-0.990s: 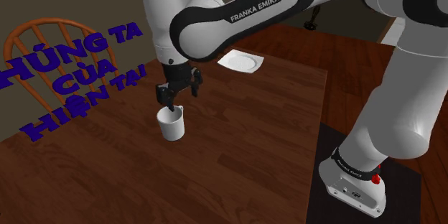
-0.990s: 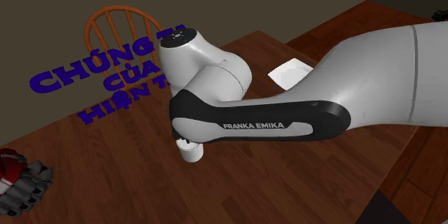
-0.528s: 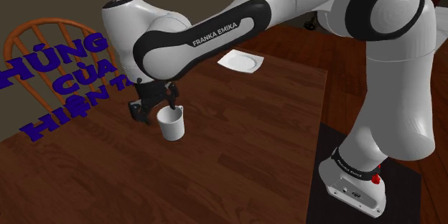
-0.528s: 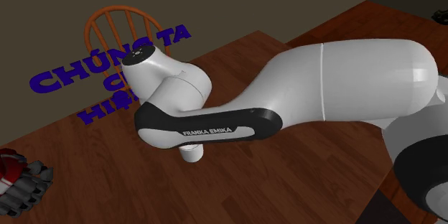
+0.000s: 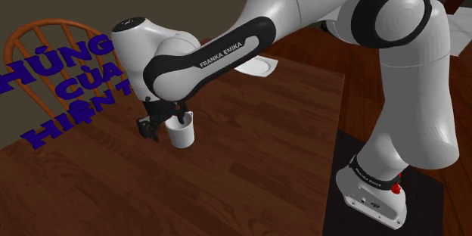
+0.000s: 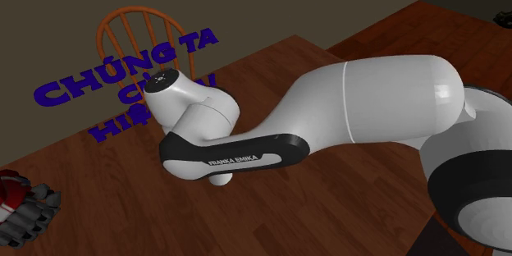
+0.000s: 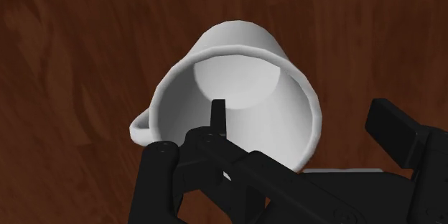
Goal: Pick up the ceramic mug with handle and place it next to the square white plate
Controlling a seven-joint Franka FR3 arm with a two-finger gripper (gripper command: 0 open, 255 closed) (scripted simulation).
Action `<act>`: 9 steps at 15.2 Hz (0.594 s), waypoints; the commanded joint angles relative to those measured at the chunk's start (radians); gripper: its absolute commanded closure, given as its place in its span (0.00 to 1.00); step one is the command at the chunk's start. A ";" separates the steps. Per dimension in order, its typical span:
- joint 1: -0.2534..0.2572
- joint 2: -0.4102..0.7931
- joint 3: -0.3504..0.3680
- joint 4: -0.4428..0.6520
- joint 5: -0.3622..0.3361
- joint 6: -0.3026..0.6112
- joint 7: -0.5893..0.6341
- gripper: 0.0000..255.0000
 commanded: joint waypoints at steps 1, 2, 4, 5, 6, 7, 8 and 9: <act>0.001 0.003 -0.001 -0.004 -0.002 0.008 0.002 0.00; 0.001 0.003 -0.001 -0.004 -0.002 0.008 0.002 0.00; 0.001 0.003 -0.001 -0.004 -0.002 0.008 0.002 0.00; 0.001 0.003 -0.001 -0.004 -0.002 0.008 0.002 0.00; 0.001 0.003 -0.001 -0.004 -0.002 0.008 0.002 0.00; 0.001 0.003 -0.001 -0.004 -0.002 0.008 0.002 0.00; 0.001 0.003 -0.001 -0.004 -0.002 0.008 0.002 1.00; 0.001 0.003 -0.001 -0.004 -0.002 0.008 0.002 1.00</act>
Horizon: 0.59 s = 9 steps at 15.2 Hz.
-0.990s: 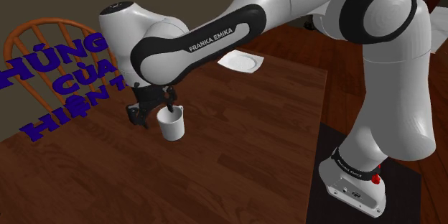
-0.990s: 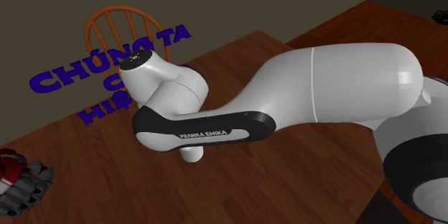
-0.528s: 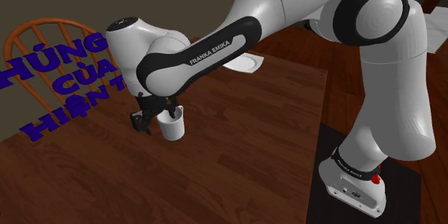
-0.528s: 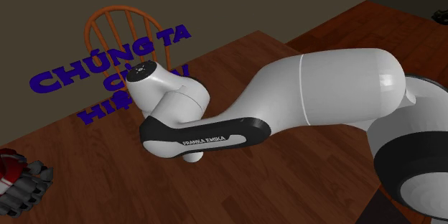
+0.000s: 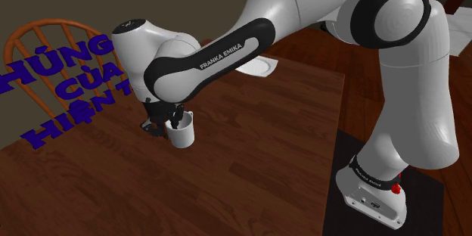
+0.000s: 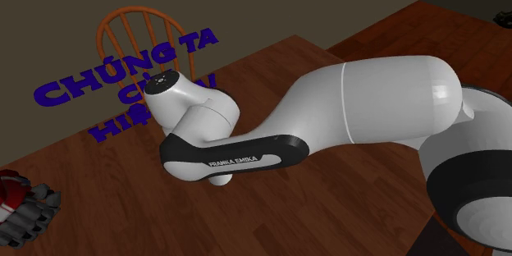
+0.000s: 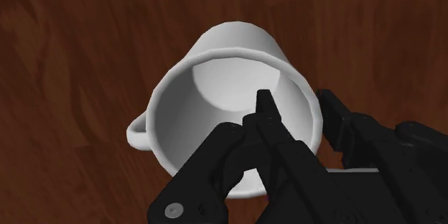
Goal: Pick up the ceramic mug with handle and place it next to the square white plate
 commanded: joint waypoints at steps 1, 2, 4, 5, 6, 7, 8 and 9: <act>0.000 0.000 0.000 0.000 0.000 0.000 0.000 1.00; 0.000 0.000 0.000 0.000 0.000 0.000 0.000 1.00; 0.000 0.000 0.000 0.000 0.000 0.000 0.000 1.00; 0.000 0.000 0.000 0.000 0.000 0.000 0.000 1.00; 0.000 0.000 0.000 0.000 0.000 0.000 0.000 1.00; 0.000 0.000 0.000 0.000 0.000 0.000 0.000 1.00; 0.000 0.000 0.000 0.000 0.000 0.000 0.000 1.00; -0.001 -0.005 0.002 0.006 0.003 -0.010 -0.002 1.00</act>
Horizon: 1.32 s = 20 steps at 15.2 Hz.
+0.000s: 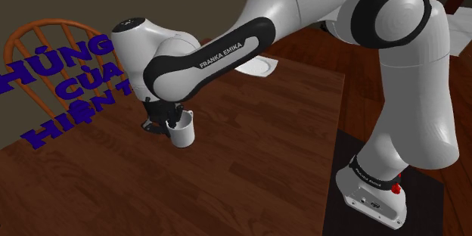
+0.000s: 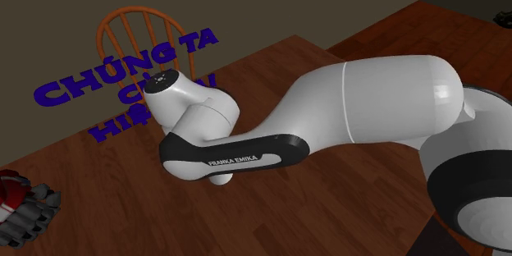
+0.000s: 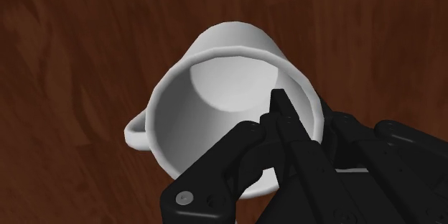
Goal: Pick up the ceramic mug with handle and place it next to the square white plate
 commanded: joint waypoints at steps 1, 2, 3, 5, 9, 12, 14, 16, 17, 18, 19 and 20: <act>-0.001 -0.009 0.002 0.007 0.004 -0.015 -0.003 1.00; -0.001 -0.013 0.004 0.014 0.007 -0.026 -0.005 1.00; -0.001 -0.018 0.005 0.021 0.009 -0.037 -0.007 1.00; -0.002 -0.027 0.008 0.035 0.014 -0.059 -0.011 1.00; -0.002 -0.042 0.012 0.067 0.023 -0.104 -0.019 1.00; -0.001 -0.051 0.015 0.094 0.028 -0.139 -0.024 1.00; 0.000 -0.056 0.017 0.114 0.031 -0.163 -0.027 1.00; 0.002 -0.060 0.018 0.135 0.034 -0.188 -0.031 1.00; 0.003 -0.062 0.019 0.146 0.035 -0.200 -0.032 1.00; 0.004 -0.063 0.019 0.157 0.037 -0.213 -0.034 1.00; 0.005 -0.065 0.020 0.169 0.038 -0.226 -0.035 1.00; 0.006 -0.066 0.020 0.181 0.038 -0.238 -0.037 1.00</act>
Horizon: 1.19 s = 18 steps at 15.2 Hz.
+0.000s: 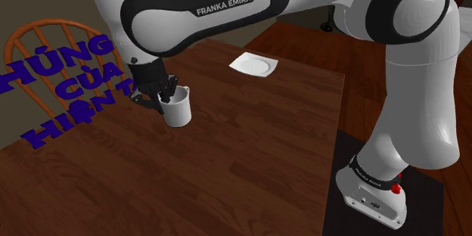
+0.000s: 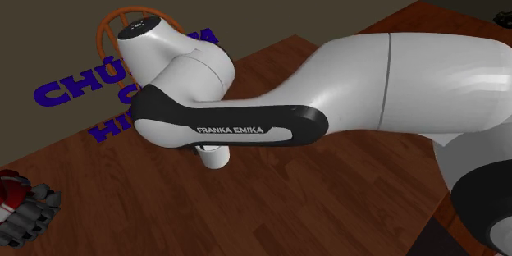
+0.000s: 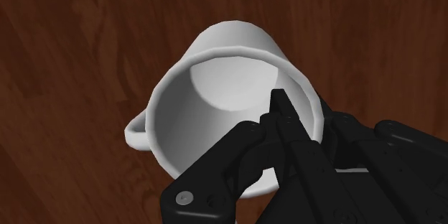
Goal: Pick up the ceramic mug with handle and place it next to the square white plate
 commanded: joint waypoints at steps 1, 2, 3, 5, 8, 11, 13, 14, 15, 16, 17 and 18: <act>0.000 -0.009 0.002 0.016 0.004 -0.024 -0.004 1.00; 0.001 -0.009 0.002 0.029 0.004 -0.037 -0.005 1.00; 0.003 -0.009 0.003 0.042 0.005 -0.050 -0.006 1.00; 0.006 -0.009 0.003 0.070 0.005 -0.077 -0.009 1.00; 0.013 -0.006 0.004 0.116 0.005 -0.119 -0.013 1.00; 0.021 0.001 0.004 0.166 0.004 -0.163 -0.016 1.00; -0.005 -0.033 0.004 0.126 0.016 -0.154 -0.035 1.00; -0.031 -0.068 0.003 0.076 0.029 -0.135 -0.054 1.00; -0.056 -0.100 0.001 0.030 0.041 -0.118 -0.074 1.00; -0.079 -0.131 -0.002 -0.012 0.053 -0.102 -0.095 1.00; -0.101 -0.161 -0.006 -0.052 0.065 -0.087 -0.116 1.00; -0.123 -0.189 -0.011 -0.090 0.077 -0.074 -0.139 1.00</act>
